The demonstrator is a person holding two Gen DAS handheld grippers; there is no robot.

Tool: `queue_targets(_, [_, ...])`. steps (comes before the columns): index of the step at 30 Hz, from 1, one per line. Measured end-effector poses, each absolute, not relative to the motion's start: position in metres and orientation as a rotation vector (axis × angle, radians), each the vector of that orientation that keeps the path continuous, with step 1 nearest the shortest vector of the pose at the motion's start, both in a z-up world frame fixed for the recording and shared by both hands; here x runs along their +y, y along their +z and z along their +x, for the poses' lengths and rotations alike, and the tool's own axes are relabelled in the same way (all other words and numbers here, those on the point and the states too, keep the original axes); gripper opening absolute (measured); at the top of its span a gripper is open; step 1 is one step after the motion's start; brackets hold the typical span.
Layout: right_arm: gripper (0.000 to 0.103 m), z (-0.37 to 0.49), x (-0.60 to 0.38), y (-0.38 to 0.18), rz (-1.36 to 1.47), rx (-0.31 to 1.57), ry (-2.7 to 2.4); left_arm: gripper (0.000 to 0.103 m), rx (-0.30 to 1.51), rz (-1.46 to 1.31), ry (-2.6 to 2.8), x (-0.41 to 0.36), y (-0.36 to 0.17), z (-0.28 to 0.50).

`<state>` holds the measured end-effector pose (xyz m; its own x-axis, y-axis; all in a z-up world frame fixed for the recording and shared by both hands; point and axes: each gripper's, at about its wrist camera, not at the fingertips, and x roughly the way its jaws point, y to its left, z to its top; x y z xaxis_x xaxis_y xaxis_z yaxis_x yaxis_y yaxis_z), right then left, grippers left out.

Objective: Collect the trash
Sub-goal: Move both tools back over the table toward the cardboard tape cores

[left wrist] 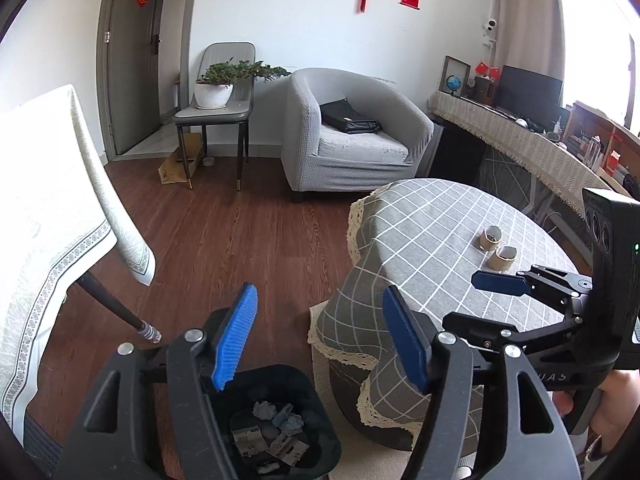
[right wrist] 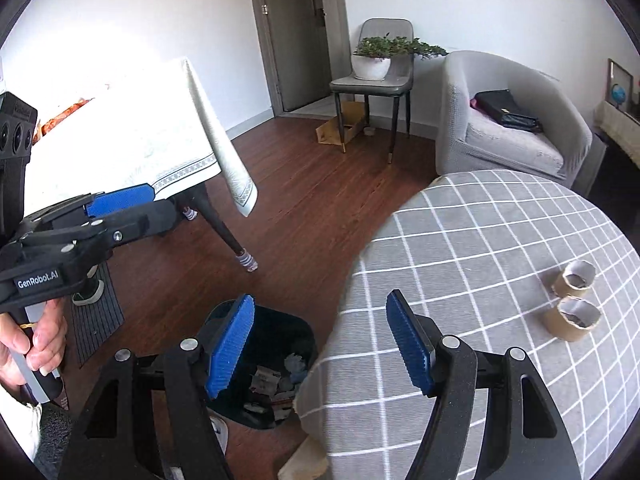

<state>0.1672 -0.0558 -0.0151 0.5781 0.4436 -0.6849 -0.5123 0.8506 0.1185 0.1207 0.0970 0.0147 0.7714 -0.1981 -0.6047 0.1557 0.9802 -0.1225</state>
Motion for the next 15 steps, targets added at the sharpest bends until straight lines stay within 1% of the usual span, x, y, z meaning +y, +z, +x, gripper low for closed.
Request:
queue_targets(7, [0.075,0.178,-0.111,-0.012,-0.077,0.757,0.464,0.071,0.672,-0.039,-0.250,0.056,0.009,0.140])
queue_targets(9, [0.078,0.180,-0.125,-0.011,-0.075,0.751,0.438,0.072,0.678,-0.042,-0.265,0.045,0.007,0.148])
queue_targets(15, [0.079,0.189,-0.169,-0.013,-0.064,0.755,0.370,0.072,0.692,-0.041,-0.301,0.020,0.000,0.168])
